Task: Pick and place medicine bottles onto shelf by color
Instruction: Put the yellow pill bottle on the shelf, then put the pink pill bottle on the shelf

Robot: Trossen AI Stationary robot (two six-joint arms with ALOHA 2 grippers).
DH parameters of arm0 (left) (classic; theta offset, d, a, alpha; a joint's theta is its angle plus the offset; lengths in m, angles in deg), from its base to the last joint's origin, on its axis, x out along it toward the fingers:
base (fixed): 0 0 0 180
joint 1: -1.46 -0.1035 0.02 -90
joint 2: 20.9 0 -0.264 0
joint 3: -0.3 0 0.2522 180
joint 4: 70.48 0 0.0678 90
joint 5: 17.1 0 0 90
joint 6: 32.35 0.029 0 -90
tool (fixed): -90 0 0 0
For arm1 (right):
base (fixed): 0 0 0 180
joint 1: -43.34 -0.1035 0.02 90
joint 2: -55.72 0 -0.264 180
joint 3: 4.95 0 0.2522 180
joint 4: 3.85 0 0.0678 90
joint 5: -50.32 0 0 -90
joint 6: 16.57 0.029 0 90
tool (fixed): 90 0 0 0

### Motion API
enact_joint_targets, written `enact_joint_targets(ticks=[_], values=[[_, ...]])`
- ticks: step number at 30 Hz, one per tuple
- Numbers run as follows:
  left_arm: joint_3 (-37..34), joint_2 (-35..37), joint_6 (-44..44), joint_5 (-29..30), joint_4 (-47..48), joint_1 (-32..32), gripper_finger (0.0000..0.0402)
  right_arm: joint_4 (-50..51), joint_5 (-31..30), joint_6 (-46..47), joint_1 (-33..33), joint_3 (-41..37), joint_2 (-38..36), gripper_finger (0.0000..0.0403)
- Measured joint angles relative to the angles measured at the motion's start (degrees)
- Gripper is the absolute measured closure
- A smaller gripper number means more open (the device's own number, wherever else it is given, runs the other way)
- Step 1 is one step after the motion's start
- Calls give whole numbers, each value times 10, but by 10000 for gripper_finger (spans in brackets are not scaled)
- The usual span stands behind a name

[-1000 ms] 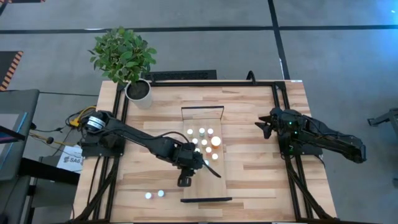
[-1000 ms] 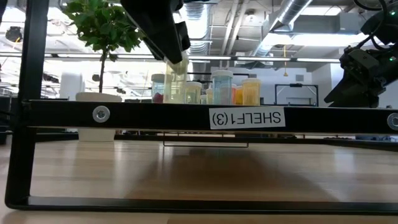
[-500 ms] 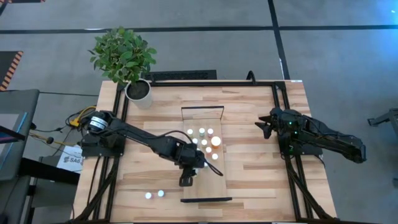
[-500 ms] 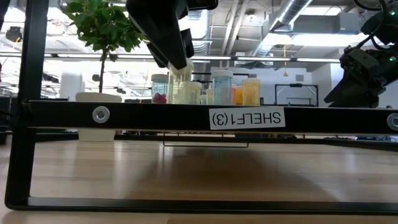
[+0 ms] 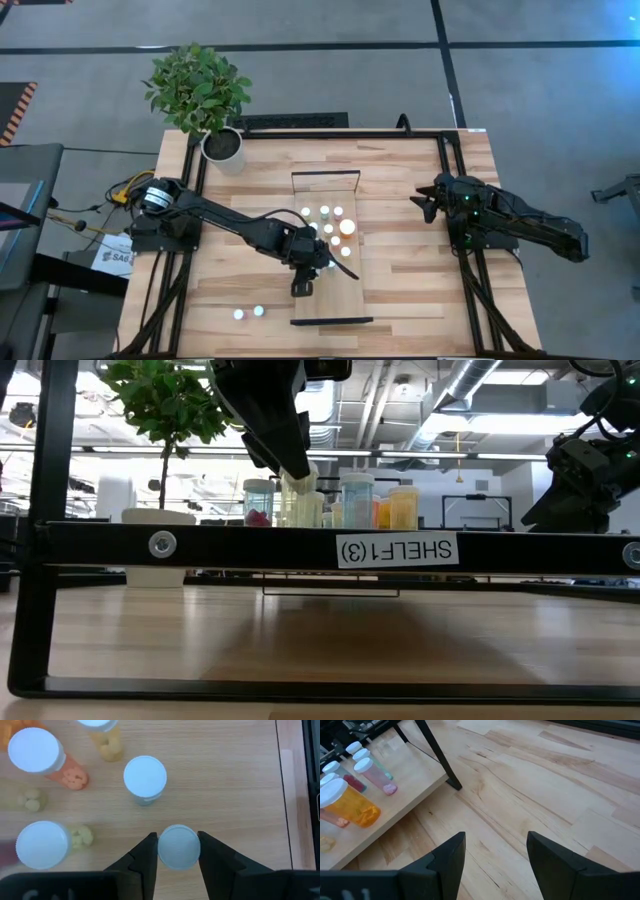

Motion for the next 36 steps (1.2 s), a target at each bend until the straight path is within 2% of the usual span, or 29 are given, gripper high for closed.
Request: enact_joint_targets(ticks=[10,19,29,36], values=[[17,-2,-1,-4,12,-3,238,0,0,0,0,0,0,168],[94,-2,-1,2,88,-3,230,0,0,0,0,0,0,168],[184,0,-7,64,239,25,230,0,0,0,0,0,0,168],[179,56,-38,113,317,80,230,0,0,0,0,0,0,168]])
